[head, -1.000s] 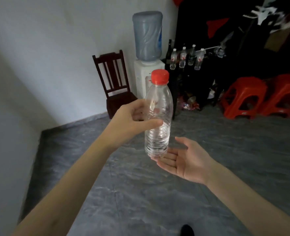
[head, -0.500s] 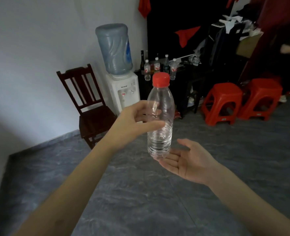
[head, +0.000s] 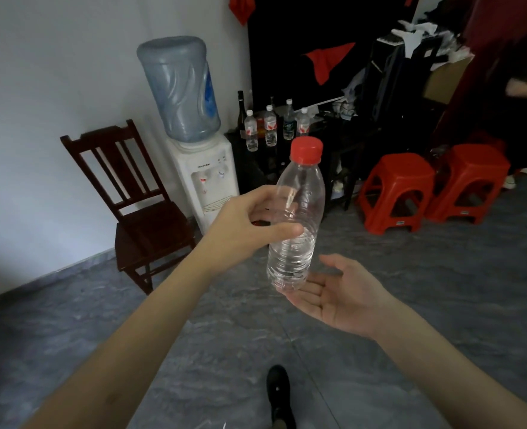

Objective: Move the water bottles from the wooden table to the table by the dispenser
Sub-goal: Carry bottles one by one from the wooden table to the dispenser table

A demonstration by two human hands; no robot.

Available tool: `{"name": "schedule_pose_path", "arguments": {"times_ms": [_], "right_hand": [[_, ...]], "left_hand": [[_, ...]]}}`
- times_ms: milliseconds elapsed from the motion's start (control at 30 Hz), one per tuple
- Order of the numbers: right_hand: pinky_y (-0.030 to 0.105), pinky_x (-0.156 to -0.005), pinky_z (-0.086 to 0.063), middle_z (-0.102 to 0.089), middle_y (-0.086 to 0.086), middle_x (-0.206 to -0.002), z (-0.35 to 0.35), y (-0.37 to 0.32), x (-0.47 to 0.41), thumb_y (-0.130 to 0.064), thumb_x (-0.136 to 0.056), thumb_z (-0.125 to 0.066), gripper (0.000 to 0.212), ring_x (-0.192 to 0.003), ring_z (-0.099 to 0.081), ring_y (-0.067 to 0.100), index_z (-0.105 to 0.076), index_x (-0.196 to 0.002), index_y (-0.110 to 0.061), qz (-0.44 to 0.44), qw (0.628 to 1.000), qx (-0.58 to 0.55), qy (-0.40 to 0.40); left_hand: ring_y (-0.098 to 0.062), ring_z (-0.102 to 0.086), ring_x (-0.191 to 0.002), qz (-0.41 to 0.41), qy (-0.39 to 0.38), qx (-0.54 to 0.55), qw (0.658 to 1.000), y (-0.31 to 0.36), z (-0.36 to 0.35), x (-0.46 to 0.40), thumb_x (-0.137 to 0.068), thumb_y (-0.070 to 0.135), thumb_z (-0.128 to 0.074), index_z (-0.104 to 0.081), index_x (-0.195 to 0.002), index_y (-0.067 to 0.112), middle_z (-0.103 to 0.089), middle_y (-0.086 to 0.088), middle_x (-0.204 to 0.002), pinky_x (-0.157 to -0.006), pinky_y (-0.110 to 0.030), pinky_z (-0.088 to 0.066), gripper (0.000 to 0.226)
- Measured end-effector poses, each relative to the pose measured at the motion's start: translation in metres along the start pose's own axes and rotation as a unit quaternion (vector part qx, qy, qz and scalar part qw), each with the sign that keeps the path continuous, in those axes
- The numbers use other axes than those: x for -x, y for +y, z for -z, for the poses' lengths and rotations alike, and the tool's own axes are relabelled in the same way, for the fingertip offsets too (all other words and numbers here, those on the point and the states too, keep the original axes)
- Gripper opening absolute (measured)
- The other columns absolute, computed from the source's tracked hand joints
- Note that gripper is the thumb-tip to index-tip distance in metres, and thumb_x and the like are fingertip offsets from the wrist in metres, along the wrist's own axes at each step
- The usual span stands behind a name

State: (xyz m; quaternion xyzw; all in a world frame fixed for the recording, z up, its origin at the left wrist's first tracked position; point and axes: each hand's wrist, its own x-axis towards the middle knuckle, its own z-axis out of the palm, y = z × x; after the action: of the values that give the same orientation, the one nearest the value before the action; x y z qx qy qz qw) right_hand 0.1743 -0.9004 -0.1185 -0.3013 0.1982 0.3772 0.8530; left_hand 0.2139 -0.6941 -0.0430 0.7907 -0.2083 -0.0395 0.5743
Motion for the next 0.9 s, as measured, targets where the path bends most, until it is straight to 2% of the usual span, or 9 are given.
{"name": "schedule_pose_path", "arguments": {"times_ms": [200,433,567,700,800,900], "right_hand": [[0.041,-0.100,-0.049,-0.062,0.029,-0.129,-0.018,-0.078,-0.059,-0.038,-0.098,-0.044,0.060,-0.120,-0.062,0.037,-0.051,-0.131,0.011,0.000,0.999,0.033,0.018],[0.041,-0.096,-0.051,-0.063,0.029,-0.127,-0.041,-0.157,-0.126,-0.036,-0.099,-0.042,0.057,-0.120,-0.062,0.037,-0.052,-0.131,0.010,0.009,0.998,0.037,0.040],[0.041,-0.098,-0.049,-0.063,0.028,-0.128,-0.037,-0.189,-0.148,-0.033,-0.086,-0.053,0.061,-0.123,-0.060,0.037,-0.054,-0.129,0.010,0.008,0.999,0.024,0.048],[0.041,-0.093,-0.052,-0.063,0.026,-0.128,-0.028,-0.220,-0.172,-0.035,-0.095,-0.046,0.057,-0.125,-0.059,0.035,-0.053,-0.132,0.008,0.000,0.997,0.035,0.068],[0.041,-0.090,-0.055,-0.064,0.026,-0.128,-0.020,-0.247,-0.189,-0.036,-0.098,-0.044,0.056,-0.119,-0.063,0.034,-0.053,-0.132,0.007,-0.006,0.997,0.038,0.073],[0.041,-0.086,-0.056,-0.065,0.026,-0.125,-0.011,-0.278,-0.205,-0.036,-0.098,-0.043,0.055,-0.105,-0.070,0.034,-0.054,-0.131,0.007,-0.010,0.996,0.046,0.071]], "left_hand": [[-0.009,-0.072,-0.108,0.000,0.019,-0.004,1.000,-0.028,0.038,-0.083,-0.070,0.050,-0.081,-0.063,-0.133,0.023,-0.075,0.008,-0.119,-0.098,-0.028,-0.057,0.071],[-0.006,-0.072,-0.107,-0.008,0.009,-0.011,1.000,-0.055,0.068,-0.188,-0.067,0.055,-0.082,-0.066,-0.127,0.034,-0.075,0.011,-0.116,-0.092,-0.021,-0.056,0.065],[-0.001,-0.072,-0.102,-0.011,0.011,-0.022,1.000,-0.071,0.073,-0.228,-0.067,0.060,-0.082,-0.066,-0.124,0.040,-0.075,0.016,-0.113,-0.086,-0.015,-0.055,0.063],[0.004,-0.071,-0.102,-0.005,0.021,-0.037,0.999,-0.088,0.080,-0.258,-0.065,0.064,-0.081,-0.063,-0.118,0.050,-0.075,0.022,-0.110,-0.082,-0.011,-0.054,0.057],[0.004,-0.071,-0.100,0.011,0.033,-0.033,0.999,-0.101,0.082,-0.285,-0.062,0.066,-0.081,-0.063,-0.116,0.051,-0.076,0.023,-0.108,-0.080,-0.011,-0.054,0.060],[0.003,-0.072,-0.099,0.019,0.037,-0.035,0.999,-0.112,0.080,-0.316,-0.061,0.066,-0.083,-0.067,-0.121,0.042,-0.076,0.024,-0.107,-0.082,-0.014,-0.056,0.067]]}}
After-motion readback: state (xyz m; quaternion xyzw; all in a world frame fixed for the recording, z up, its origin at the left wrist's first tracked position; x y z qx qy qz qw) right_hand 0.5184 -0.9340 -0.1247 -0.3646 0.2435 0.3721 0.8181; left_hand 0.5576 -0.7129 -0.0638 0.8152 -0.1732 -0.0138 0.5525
